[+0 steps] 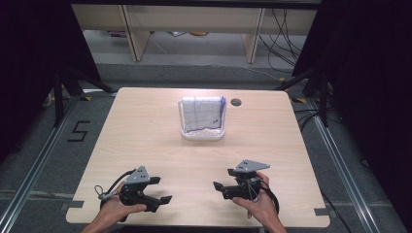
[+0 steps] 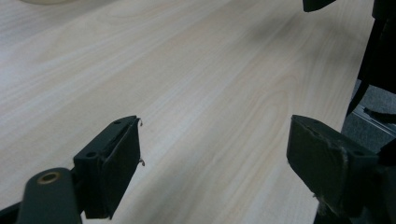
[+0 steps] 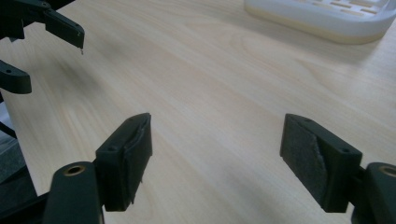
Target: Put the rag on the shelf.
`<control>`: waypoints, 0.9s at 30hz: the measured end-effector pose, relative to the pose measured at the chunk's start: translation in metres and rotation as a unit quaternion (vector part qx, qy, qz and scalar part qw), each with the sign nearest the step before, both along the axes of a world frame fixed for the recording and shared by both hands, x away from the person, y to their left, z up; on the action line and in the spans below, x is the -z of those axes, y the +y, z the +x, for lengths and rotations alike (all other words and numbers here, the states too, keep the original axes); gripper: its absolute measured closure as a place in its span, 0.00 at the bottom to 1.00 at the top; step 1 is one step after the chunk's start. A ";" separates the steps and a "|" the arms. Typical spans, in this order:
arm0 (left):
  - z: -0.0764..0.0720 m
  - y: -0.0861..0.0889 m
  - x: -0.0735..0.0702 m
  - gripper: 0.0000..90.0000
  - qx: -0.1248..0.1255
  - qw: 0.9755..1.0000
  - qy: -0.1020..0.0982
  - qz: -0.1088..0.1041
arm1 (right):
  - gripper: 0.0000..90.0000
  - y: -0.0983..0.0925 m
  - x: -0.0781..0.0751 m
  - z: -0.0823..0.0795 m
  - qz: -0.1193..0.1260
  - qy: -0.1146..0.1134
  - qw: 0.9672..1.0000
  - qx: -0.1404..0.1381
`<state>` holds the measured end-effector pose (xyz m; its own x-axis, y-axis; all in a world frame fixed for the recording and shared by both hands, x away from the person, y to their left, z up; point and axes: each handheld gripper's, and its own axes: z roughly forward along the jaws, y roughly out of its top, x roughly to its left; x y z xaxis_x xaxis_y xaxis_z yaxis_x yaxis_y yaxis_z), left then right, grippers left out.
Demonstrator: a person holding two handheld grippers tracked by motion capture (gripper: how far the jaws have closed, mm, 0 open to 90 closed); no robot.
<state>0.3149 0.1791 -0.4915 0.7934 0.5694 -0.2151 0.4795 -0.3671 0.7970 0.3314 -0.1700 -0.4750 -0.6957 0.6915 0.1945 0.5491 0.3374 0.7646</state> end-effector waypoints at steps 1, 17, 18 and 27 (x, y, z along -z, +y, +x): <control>-0.005 -0.001 0.004 0.19 0.004 1.000 -0.001 0.001 | 0.27 0.002 0.002 -0.003 0.009 0.010 1.000 0.001; -0.028 -0.002 0.010 0.19 0.008 0.999 -0.020 0.029 | 0.21 0.011 0.013 -0.036 -0.019 0.006 1.000 -0.009; -0.029 -0.002 0.010 0.19 0.000 1.000 -0.012 0.022 | 0.21 0.010 0.013 -0.037 -0.020 -0.001 1.000 -0.012; -0.032 -0.005 0.011 0.19 0.009 0.999 -0.021 0.036 | 0.20 0.009 0.014 -0.045 -0.034 -0.017 0.999 -0.029</control>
<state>0.2828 0.1742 -0.5030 0.8118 0.5671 -0.1395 0.4381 -0.4334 0.7876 0.2862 -0.1609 -0.4891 -0.7399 0.6611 0.1244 0.5017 0.4191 0.7568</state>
